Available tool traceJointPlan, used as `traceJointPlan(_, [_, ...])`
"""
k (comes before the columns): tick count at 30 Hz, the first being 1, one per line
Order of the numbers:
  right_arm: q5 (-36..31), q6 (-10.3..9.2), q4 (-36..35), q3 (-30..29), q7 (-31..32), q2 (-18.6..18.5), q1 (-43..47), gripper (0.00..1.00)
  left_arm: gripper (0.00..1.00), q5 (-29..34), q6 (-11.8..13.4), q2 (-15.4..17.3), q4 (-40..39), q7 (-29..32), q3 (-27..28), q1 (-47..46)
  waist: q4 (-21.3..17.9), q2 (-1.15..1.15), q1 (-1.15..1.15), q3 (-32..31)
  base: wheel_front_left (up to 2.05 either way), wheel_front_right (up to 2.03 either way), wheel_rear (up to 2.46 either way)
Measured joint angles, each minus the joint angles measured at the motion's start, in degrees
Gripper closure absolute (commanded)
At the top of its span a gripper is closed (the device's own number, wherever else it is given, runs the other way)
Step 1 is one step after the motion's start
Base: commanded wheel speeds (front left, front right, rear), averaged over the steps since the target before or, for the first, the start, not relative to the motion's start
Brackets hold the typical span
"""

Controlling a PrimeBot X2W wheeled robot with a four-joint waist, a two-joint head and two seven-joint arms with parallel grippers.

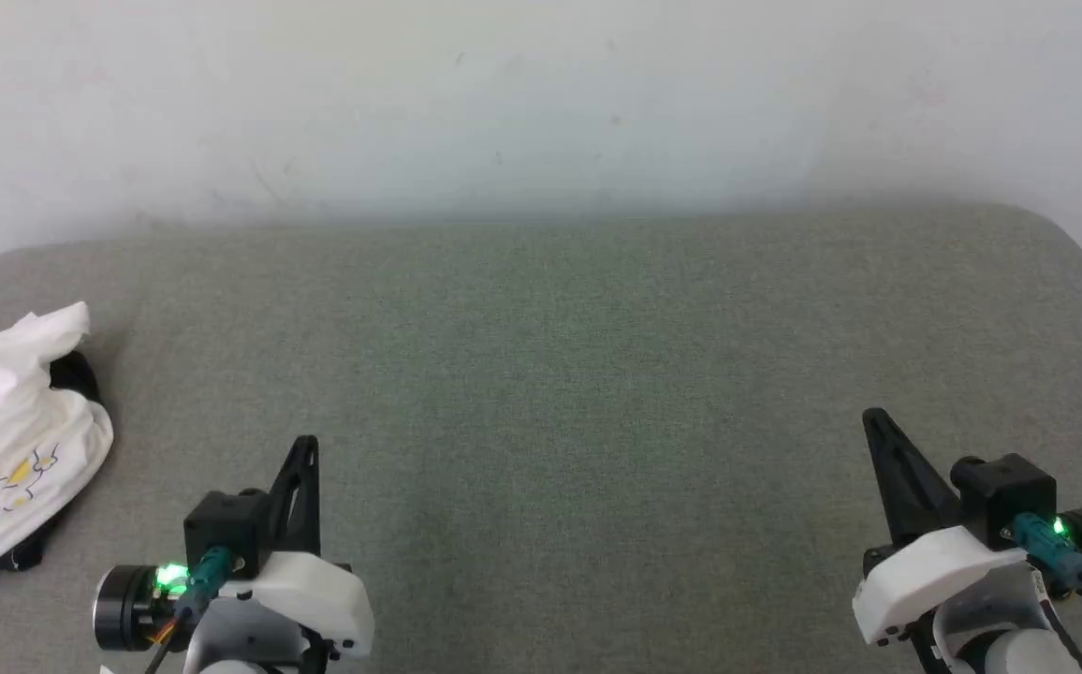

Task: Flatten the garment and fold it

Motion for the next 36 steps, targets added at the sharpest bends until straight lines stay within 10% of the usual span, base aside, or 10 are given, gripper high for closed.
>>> traceJointPlan(21, [0.0, 0.0, 0.0, 0.0, 0.0, 0.0, 0.0, 1.0, 1.0, 0.0, 0.0, 0.0, 0.0, 0.0, 0.0, 0.0, 0.0, 0.0, 0.0, 0.0, 0.0, 0.0, 0.0])
traceJointPlan(22, [0.0, 0.0, 0.0, 0.0, 0.0, 0.0, 0.0, 0.0, 0.0, 0.0, 0.0, 0.0, 0.0, 0.0, 0.0, 0.0, 0.0, 0.0, 0.0, 0.0, 0.0, 0.0, 0.0])
traceJointPlan(36, [0.2, 0.0, 0.4, 0.0, -0.2, -0.1, 0.0, 0.0, 0.0, -0.3, 0.5, 0.0, 0.8, -0.6, -0.8, 0.0, 0.5, 0.0, 0.0, 0.0, 0.0, 0.0, 0.0])
